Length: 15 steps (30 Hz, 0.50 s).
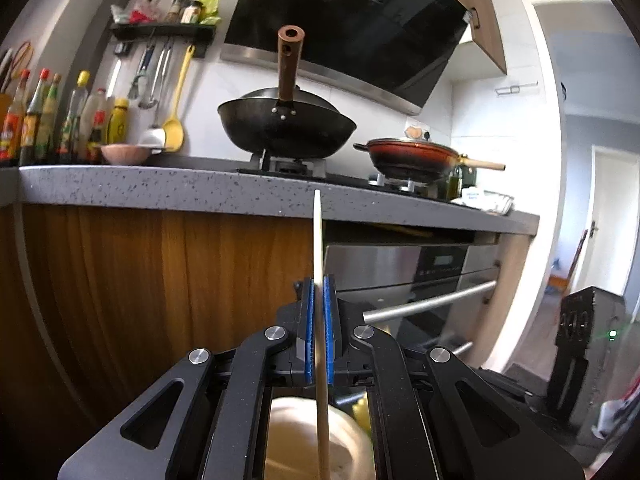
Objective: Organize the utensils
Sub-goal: 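Lift both held items and lower them into the ceramic holder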
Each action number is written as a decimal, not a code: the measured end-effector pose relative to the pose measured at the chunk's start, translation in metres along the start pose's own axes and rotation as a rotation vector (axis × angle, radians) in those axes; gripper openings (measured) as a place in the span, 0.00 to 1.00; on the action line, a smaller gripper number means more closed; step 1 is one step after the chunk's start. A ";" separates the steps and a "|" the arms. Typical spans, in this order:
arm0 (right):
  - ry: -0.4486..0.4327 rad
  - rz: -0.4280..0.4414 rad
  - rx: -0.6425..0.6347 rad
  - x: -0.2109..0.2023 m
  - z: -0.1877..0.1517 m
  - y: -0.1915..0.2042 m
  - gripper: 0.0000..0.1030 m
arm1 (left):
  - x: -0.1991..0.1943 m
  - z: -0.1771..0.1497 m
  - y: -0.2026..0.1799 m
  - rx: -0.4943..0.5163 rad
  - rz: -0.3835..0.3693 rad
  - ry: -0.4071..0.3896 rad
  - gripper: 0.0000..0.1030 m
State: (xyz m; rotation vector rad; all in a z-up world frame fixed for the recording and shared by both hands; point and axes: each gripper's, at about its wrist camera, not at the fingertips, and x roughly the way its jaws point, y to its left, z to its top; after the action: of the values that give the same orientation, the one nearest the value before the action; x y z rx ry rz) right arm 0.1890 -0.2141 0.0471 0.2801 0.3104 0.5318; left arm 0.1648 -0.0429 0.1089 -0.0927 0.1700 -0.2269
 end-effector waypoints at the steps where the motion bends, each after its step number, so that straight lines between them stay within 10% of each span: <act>1: 0.005 -0.002 -0.007 0.001 -0.002 0.000 0.00 | 0.002 -0.003 -0.001 0.012 0.012 -0.002 0.05; 15: 0.003 0.021 0.026 -0.014 -0.014 0.002 0.00 | -0.001 -0.012 0.005 0.026 0.026 -0.073 0.05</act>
State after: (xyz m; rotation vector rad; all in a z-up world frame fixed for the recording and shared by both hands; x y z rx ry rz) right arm 0.1715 -0.2175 0.0380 0.3078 0.3181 0.5489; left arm 0.1629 -0.0385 0.0971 -0.0732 0.0960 -0.1991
